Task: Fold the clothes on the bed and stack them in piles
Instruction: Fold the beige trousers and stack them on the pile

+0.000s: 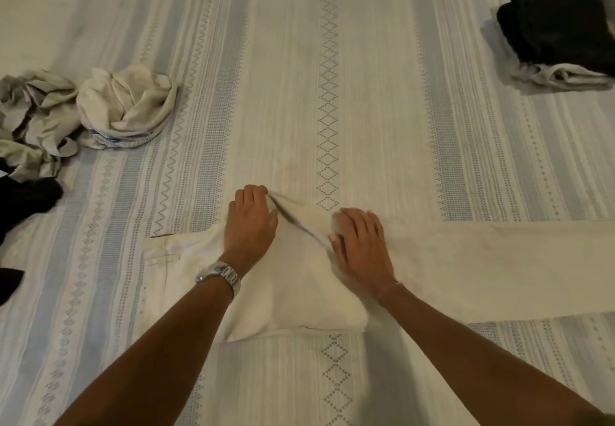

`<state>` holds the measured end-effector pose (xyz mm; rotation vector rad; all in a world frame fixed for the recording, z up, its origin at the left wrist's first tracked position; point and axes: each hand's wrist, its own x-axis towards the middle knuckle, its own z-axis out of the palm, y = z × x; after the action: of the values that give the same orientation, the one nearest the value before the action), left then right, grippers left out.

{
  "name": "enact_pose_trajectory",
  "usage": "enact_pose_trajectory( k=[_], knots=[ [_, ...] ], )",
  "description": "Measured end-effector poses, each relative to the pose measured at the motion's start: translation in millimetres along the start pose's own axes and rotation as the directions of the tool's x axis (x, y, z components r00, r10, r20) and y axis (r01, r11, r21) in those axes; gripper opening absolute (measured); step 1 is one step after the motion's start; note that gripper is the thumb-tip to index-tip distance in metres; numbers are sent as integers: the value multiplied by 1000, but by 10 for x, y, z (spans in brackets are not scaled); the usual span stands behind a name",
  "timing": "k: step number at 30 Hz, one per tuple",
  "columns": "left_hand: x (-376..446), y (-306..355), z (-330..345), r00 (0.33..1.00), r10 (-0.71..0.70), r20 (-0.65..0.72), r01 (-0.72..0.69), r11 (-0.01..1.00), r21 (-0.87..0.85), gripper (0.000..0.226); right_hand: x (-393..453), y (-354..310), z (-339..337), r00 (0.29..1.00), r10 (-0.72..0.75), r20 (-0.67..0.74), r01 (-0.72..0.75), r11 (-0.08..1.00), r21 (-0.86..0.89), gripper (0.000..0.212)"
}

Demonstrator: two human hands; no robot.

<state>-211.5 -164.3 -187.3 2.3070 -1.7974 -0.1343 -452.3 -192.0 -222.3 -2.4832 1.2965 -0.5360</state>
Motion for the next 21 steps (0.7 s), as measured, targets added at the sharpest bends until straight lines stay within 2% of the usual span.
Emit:
enact_pose_trajectory(
  k=[3, 6, 8, 11, 14, 16, 17, 19, 21],
  knots=[
    [-248, 6, 18, 999, -40, -36, 43, 996, 79, 34, 389, -334, 102, 999, 23, 29, -27, 992, 127, 26],
    [-429, -22, 29, 998, -39, -54, 45, 992, 120, 31, 778, -592, 143, 964, 136, 230, -177, 969, 169, 26],
    [-522, -53, 31, 999, -24, -44, 29, 991, 130, 34, 997, -699, 107, 894, 212, 394, -310, 929, 203, 37],
    [-680, -155, 11, 999, -36, 16, 33, 990, 135, 47, 1266, -834, 50, 780, 281, 559, -486, 835, 259, 55],
    [-837, -297, 31, 996, -41, 76, 34, 996, 84, 67, 1467, -980, 14, 649, 291, 703, -619, 740, 264, 51],
    [-908, -376, 54, 995, -12, 97, 13, 1000, -11, 81, 1573, -1024, 25, 603, 285, 745, -632, 741, 228, 41],
    [-935, -425, 62, 995, 7, 103, 1, 997, -71, 87, 1598, -1040, 41, 592, 298, 749, -639, 739, 211, 46],
    [-957, -523, 62, 993, 28, 113, -9, 986, -167, 92, 1614, -1026, 89, 585, 327, 742, -660, 723, 202, 47],
    [-968, -619, 53, 990, 19, 140, 10, 980, -199, 93, 1590, -979, 146, 602, 349, 719, -677, 701, 226, 37]
  ],
)
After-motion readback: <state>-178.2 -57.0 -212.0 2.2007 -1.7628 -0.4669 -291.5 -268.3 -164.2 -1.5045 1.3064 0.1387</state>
